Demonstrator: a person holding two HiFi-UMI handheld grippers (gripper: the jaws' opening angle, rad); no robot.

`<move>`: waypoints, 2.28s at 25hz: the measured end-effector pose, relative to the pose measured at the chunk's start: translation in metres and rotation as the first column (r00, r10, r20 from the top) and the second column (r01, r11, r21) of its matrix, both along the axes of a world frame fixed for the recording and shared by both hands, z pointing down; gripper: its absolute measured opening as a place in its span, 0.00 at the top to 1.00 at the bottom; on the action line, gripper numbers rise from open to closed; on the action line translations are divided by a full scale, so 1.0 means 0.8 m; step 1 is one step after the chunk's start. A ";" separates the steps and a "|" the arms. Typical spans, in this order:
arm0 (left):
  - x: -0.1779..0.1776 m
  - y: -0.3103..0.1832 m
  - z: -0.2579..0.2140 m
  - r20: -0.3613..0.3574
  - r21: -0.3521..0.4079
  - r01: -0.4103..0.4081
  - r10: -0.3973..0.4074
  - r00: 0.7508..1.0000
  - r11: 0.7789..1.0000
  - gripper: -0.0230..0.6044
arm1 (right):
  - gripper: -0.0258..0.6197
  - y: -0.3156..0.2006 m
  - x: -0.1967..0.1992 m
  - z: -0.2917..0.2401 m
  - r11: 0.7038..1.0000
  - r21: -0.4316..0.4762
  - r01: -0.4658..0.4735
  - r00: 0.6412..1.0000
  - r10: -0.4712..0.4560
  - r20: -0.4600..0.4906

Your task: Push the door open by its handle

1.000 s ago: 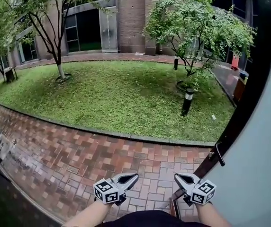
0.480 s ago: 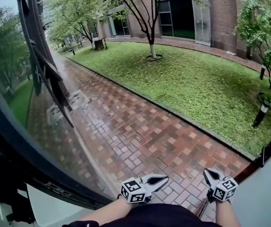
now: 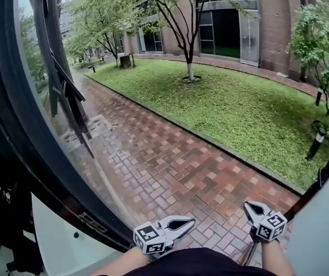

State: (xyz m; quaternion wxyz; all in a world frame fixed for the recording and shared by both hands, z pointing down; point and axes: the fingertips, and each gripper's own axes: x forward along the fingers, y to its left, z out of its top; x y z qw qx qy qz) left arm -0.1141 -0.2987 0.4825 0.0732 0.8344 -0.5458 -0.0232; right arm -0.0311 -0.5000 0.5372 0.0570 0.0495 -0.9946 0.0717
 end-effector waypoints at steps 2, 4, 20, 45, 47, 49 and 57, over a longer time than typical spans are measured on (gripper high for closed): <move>-0.003 0.039 -0.010 0.011 0.022 -0.049 0.049 0.999 0.999 0.96 | 0.96 0.040 -0.005 -0.005 0.999 0.006 -0.034 0.999 0.034 -0.001; -0.008 0.087 -0.006 0.038 0.028 -0.104 0.102 0.994 0.994 0.96 | 0.96 0.093 -0.013 -0.009 0.998 0.003 -0.070 0.998 0.070 -0.004; 0.031 0.323 -0.020 -0.017 -0.042 -0.455 0.455 0.890 0.889 0.96 | 0.96 0.456 0.092 -0.081 0.942 0.001 -0.335 0.942 0.335 -0.017; 0.193 0.493 -0.050 -0.003 -0.015 -0.488 0.488 0.873 0.872 0.96 | 0.96 0.697 0.278 -0.058 0.918 -0.014 -0.396 0.917 0.397 0.040; 0.170 0.504 -0.053 0.004 -0.011 -0.503 0.503 0.864 0.864 0.96 | 0.96 0.706 0.260 -0.062 0.904 -0.013 -0.426 0.904 0.427 0.035; 0.139 0.517 -0.046 0.003 -0.013 -0.517 0.518 0.856 0.856 0.96 | 0.96 0.719 0.235 -0.066 0.890 -0.039 -0.454 0.889 0.455 0.039; 0.044 0.580 -0.022 -0.018 -0.041 -0.583 0.583 0.812 0.812 0.96 | 0.96 0.783 0.158 -0.071 0.831 -0.152 -0.535 0.833 0.549 0.066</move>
